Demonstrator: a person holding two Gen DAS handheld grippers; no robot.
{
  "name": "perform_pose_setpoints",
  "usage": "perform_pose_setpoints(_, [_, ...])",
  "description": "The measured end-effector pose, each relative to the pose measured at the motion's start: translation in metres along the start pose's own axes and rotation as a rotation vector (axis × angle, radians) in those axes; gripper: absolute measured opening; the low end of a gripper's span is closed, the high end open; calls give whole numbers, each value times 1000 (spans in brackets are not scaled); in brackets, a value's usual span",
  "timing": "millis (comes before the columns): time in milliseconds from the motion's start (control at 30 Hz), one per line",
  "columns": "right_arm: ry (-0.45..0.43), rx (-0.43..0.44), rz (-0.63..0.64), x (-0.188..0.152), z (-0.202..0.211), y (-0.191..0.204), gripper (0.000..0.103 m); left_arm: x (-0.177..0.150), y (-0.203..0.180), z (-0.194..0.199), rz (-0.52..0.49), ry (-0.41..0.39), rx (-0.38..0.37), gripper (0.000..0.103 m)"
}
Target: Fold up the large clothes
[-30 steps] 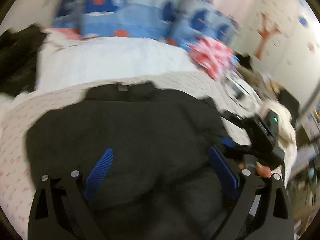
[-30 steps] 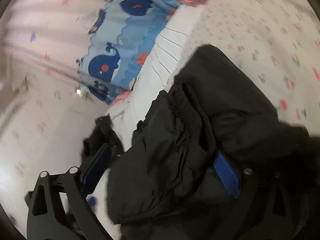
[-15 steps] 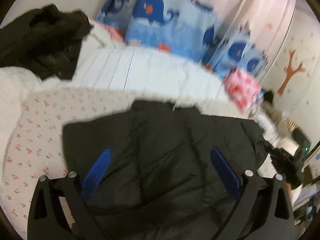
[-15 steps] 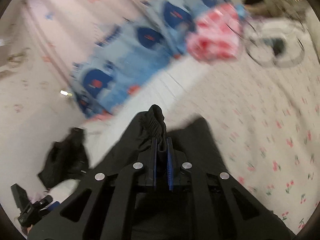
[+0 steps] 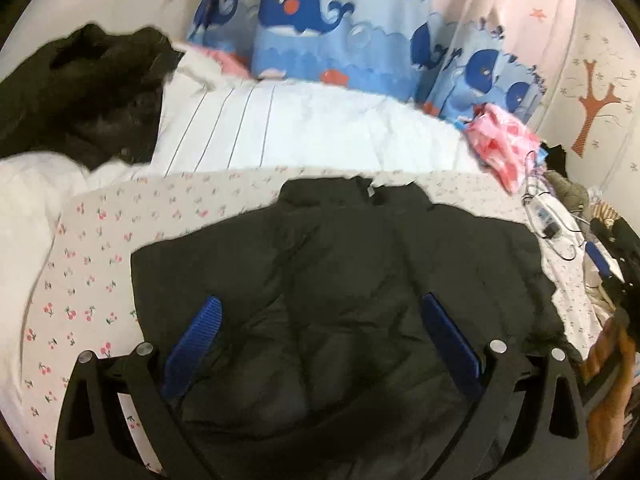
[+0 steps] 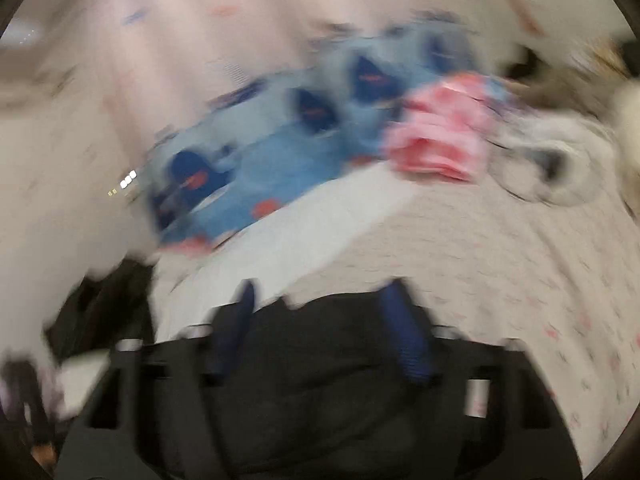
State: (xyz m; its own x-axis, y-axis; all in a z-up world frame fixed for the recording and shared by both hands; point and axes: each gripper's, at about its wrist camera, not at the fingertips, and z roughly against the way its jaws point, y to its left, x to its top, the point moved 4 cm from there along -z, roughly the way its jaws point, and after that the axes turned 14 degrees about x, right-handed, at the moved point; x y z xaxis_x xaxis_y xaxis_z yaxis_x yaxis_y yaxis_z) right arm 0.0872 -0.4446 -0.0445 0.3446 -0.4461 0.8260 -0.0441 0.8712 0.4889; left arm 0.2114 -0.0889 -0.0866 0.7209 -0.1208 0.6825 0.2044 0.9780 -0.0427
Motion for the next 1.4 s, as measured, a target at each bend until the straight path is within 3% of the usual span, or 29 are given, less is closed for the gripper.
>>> perform_pose_setpoints(100, [283,-101,-51,-47,-54,-21,69,-17,5,-36,22,97,9,96])
perform_pose_setpoints(167, [374,-112,-117,-72,-71,-45,68,-30,2,-49,-15,106,24,96])
perform_pose_setpoints(267, [386,-135,-110,-69,-67,-45,67,-36,-5,-46,-55,96,67,96])
perform_pose_setpoints(400, [302,-30,-154,-39,-25,-29,70,-42,-13,4,-112,35,145,96])
perform_pose_setpoints(533, [232,31,-102,-18,38,-4,87,-66,-22,81,-252,-89,226,96])
perform_pose_setpoints(700, [340,23,1,-37,108,11,87,-97,-18,153,-313,-145,268,96])
perform_pose_setpoints(933, [496,16,84,-90,183,10,88,-141,-15,231,-308,-181,302,96])
perform_pose_setpoints(1133, [517,73,125,-113,229,36,90,-166,-23,286,-339,-241,354,96])
perform_pose_setpoints(1400, [519,135,146,-116,254,65,91,-184,-36,328,-356,-292,368,96])
